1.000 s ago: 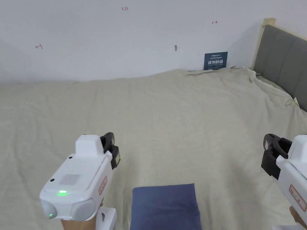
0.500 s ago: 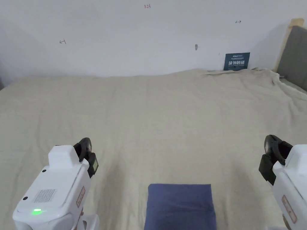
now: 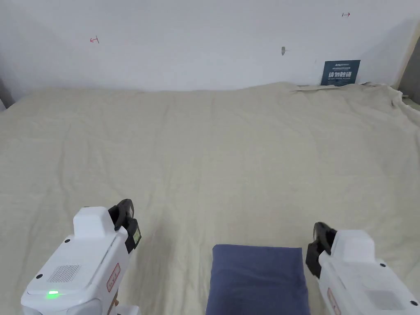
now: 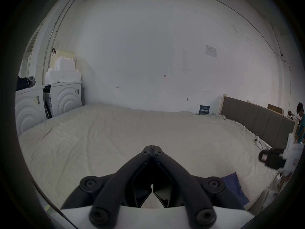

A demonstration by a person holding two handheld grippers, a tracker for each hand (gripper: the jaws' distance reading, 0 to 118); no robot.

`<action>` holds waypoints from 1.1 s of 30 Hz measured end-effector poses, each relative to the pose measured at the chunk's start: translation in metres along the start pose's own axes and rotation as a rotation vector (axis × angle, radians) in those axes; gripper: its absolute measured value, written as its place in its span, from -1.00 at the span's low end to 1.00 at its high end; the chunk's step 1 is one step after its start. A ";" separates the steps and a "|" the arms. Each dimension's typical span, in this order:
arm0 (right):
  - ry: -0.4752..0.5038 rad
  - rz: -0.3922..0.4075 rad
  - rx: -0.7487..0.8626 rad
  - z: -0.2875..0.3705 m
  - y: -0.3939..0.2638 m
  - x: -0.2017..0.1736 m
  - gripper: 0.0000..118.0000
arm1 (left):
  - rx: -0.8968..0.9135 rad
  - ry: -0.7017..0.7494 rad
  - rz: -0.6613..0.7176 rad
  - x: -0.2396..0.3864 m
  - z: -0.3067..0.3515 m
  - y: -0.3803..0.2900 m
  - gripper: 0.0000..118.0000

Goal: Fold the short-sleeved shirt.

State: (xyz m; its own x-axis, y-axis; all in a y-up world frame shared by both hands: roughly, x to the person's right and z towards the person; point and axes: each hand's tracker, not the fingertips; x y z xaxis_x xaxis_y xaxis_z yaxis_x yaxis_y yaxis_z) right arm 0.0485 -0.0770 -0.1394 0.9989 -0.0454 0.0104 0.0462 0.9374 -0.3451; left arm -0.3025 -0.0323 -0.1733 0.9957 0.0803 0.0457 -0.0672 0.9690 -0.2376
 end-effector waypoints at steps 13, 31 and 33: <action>-0.008 0.017 -0.227 -0.054 -0.083 -0.027 -1.00 | -0.126 -0.032 0.030 -0.006 -0.012 -0.027 -1.00; -0.016 0.036 -0.232 -0.063 -0.118 -0.031 -1.00 | -0.603 -0.257 0.170 0.031 -0.069 -0.074 0.19; -0.013 0.041 -0.234 -0.063 -0.117 -0.032 -1.00 | -0.662 -0.301 0.172 0.040 -0.076 -0.082 0.57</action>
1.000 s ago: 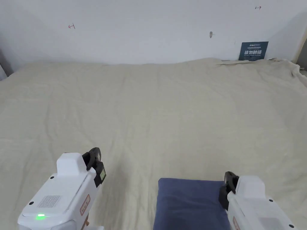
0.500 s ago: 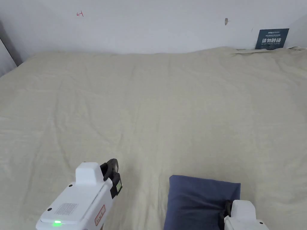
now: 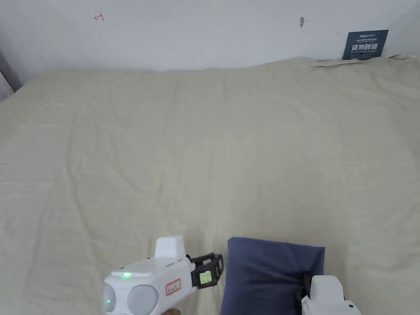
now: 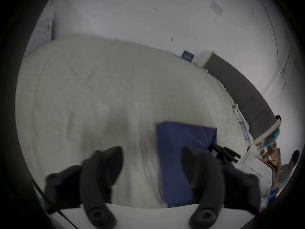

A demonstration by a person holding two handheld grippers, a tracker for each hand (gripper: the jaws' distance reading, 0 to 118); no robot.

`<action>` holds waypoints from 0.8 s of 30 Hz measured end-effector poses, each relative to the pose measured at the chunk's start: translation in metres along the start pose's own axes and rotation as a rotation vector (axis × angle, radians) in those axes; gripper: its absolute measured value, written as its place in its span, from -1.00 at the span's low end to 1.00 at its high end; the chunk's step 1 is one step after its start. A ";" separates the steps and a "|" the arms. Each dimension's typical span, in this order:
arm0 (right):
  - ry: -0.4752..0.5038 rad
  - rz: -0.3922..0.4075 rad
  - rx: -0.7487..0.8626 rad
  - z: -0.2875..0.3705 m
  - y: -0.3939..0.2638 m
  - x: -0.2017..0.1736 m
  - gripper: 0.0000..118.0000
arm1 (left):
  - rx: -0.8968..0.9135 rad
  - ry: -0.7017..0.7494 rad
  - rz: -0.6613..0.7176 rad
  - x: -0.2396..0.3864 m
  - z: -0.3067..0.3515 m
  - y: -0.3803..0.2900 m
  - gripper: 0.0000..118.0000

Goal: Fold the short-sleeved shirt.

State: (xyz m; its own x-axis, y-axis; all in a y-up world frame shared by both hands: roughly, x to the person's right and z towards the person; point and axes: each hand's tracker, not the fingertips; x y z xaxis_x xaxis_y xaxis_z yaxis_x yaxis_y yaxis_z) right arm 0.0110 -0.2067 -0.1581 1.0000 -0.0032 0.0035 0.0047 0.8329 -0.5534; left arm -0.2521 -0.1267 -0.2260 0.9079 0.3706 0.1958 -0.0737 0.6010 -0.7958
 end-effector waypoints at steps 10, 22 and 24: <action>0.017 -0.016 -0.008 0.005 0.004 0.002 -1.00 | -0.265 -0.237 0.034 -0.005 -0.060 0.006 0.46; 0.038 -0.030 -0.021 0.003 0.005 0.010 -1.00 | -0.349 -0.269 0.032 -0.011 -0.079 0.011 -0.41; 0.050 -0.032 -0.035 0.004 0.011 0.011 -1.00 | -0.338 -0.260 0.039 -0.009 -0.078 0.008 -0.55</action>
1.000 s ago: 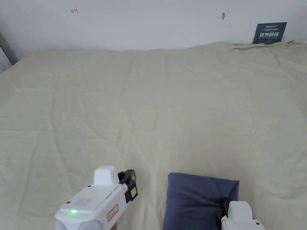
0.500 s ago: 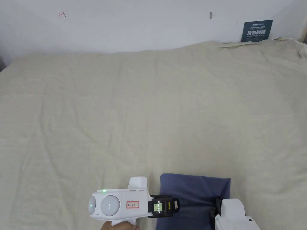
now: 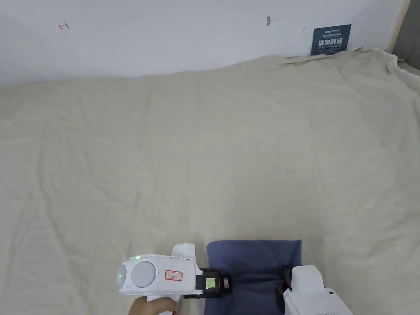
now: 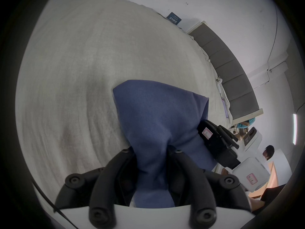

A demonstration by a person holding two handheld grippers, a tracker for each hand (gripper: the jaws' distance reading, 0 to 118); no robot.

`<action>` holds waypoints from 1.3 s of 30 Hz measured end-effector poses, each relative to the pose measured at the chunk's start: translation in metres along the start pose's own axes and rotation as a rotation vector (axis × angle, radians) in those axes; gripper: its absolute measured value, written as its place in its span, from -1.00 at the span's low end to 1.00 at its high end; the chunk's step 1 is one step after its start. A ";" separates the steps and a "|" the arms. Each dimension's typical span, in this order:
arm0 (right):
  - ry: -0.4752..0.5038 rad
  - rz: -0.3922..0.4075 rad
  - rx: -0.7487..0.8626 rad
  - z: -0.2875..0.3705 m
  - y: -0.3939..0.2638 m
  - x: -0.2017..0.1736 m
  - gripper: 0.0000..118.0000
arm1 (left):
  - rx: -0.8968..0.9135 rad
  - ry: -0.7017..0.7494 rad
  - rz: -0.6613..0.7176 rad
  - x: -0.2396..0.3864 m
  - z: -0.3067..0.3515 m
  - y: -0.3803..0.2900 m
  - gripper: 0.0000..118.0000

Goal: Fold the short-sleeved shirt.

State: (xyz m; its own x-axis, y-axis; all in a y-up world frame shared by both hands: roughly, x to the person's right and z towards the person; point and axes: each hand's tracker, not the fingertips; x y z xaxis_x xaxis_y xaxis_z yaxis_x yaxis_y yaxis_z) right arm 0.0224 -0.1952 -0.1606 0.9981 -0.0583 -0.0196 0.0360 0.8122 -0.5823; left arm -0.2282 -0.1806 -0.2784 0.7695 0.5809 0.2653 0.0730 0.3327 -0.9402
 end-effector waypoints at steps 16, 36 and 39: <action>0.027 -0.016 0.299 0.073 0.093 0.030 -1.00 | 0.163 0.066 -0.119 0.001 0.078 0.027 -0.68; -0.016 0.014 0.402 0.093 0.138 0.011 -1.00 | 0.286 0.530 0.051 -0.205 0.303 0.075 -0.68; -0.020 0.012 0.401 0.091 0.134 0.016 -1.00 | 0.269 0.572 0.075 -0.233 0.314 0.076 -0.68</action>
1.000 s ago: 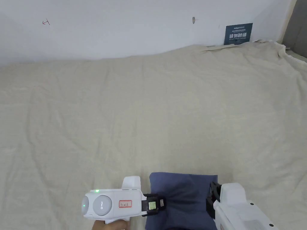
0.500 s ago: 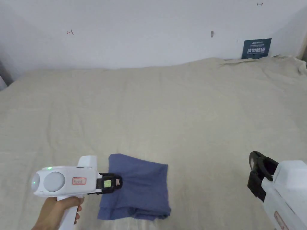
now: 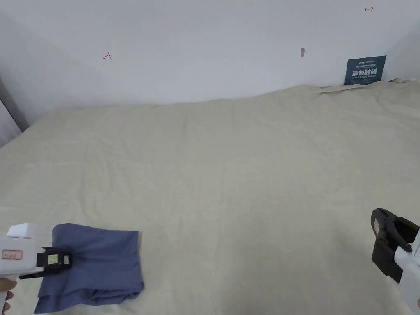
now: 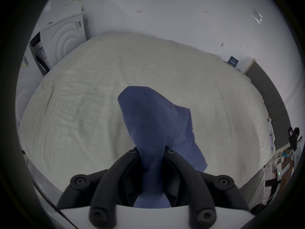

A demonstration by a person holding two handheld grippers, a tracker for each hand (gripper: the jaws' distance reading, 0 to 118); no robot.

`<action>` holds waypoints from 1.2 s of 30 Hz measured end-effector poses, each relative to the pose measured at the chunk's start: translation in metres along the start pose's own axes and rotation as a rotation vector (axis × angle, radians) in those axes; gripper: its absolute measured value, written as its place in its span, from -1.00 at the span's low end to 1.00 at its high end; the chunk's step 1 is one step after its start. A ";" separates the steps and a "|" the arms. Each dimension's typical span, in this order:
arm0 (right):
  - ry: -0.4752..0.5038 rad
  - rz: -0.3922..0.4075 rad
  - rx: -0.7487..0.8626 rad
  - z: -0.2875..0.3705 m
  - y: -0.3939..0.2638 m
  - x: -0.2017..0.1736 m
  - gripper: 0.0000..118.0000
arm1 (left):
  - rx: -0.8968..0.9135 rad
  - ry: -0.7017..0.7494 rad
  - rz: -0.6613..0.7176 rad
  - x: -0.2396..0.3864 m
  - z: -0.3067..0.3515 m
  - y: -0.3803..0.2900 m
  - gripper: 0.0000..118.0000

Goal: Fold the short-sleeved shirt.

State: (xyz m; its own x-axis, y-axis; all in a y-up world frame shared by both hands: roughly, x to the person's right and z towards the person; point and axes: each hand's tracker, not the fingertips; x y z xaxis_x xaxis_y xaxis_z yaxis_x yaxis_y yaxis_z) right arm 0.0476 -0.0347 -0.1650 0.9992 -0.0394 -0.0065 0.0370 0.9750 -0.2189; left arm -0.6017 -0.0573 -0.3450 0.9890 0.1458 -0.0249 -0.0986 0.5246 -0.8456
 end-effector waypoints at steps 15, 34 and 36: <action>0.010 0.013 -0.041 0.010 -0.002 0.015 -1.00 | -0.092 0.205 0.154 0.001 -0.040 -0.027 0.64; -0.008 0.009 0.016 0.009 0.037 0.009 -1.00 | 0.594 0.306 0.037 0.135 0.117 -0.042 0.95; -0.012 0.013 0.034 0.013 0.044 0.016 -1.00 | 0.680 0.284 0.023 0.148 0.130 -0.047 1.00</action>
State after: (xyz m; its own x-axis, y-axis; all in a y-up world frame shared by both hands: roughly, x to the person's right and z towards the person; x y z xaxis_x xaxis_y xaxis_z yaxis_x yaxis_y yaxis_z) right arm 0.0655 0.0105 -0.1618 0.9997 -0.0242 0.0023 0.0242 0.9822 -0.1861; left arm -0.4649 0.0486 -0.2402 0.9673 -0.0114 -0.2533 -0.0748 0.9417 -0.3281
